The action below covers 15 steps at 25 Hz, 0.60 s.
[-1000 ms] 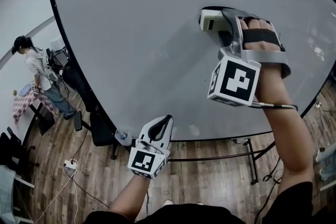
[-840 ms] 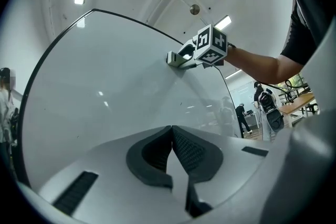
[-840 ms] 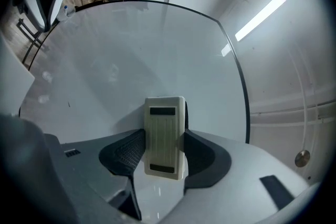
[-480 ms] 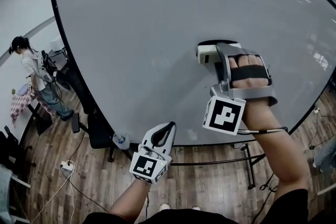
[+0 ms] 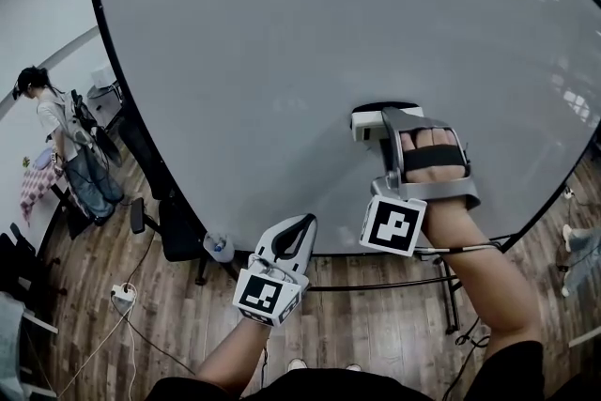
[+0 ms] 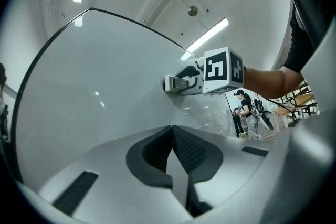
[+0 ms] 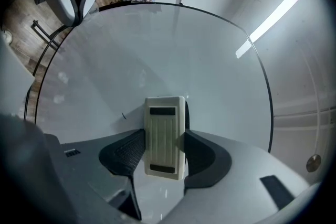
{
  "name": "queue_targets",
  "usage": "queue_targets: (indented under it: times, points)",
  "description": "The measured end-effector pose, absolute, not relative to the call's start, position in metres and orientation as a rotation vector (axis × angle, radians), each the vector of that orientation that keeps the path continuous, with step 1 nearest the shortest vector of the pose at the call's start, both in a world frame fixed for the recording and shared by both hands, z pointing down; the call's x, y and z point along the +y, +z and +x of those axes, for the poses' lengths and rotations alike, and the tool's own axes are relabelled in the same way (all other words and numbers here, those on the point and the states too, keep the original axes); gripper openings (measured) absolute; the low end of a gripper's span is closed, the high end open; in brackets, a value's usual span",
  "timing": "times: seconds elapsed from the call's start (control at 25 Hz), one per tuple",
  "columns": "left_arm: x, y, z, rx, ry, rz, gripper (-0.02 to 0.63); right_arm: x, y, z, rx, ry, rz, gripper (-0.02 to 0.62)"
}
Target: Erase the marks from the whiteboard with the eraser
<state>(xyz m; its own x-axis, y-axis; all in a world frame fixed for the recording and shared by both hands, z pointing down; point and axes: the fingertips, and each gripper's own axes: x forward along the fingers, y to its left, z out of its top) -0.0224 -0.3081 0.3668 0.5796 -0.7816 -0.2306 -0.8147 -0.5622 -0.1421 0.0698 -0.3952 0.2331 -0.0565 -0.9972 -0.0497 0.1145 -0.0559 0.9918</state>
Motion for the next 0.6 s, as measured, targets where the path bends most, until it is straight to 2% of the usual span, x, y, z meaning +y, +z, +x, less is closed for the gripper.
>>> queue_targets:
  times: [0.6]
  points:
    - [-0.305,0.375,-0.018,1.324,0.183,-2.604,0.018,-0.397,0.314,0.072,-1.169,-1.273,1.038,0.255]
